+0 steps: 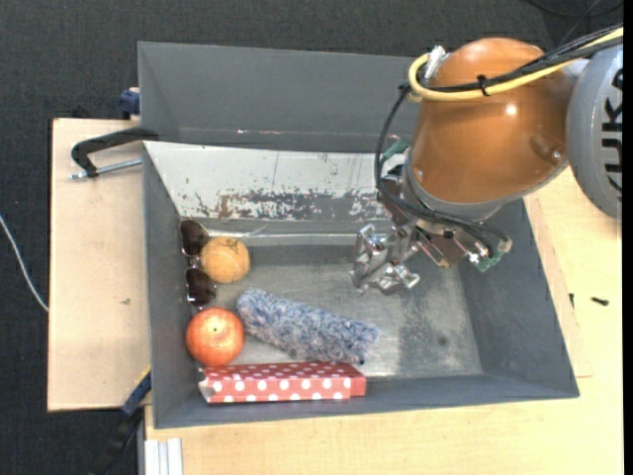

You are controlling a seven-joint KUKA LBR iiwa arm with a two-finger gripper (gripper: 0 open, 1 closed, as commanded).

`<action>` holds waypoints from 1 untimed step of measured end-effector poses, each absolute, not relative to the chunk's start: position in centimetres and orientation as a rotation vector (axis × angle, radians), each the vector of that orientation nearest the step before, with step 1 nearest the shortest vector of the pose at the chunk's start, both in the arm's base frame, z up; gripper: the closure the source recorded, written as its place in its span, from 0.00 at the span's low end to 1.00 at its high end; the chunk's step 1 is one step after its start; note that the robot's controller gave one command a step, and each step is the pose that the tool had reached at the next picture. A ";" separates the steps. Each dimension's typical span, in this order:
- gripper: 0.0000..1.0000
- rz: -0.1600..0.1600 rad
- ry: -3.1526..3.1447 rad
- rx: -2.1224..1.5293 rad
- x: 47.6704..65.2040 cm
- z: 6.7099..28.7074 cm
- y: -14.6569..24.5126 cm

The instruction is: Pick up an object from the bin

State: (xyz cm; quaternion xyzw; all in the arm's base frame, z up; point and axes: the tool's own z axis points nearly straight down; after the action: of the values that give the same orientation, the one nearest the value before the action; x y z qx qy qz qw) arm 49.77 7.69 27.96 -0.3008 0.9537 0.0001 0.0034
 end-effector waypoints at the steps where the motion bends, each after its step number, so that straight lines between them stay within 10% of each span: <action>1: 0.00 0.004 3.012 -0.911 50.1 14.4 7.1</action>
Offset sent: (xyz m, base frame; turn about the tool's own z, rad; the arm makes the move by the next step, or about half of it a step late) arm 0.0000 0.0000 0.0000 0.0000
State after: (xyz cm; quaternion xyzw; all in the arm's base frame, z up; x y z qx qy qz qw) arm 50.09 7.11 14.39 -0.2894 0.9572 0.0011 -0.0024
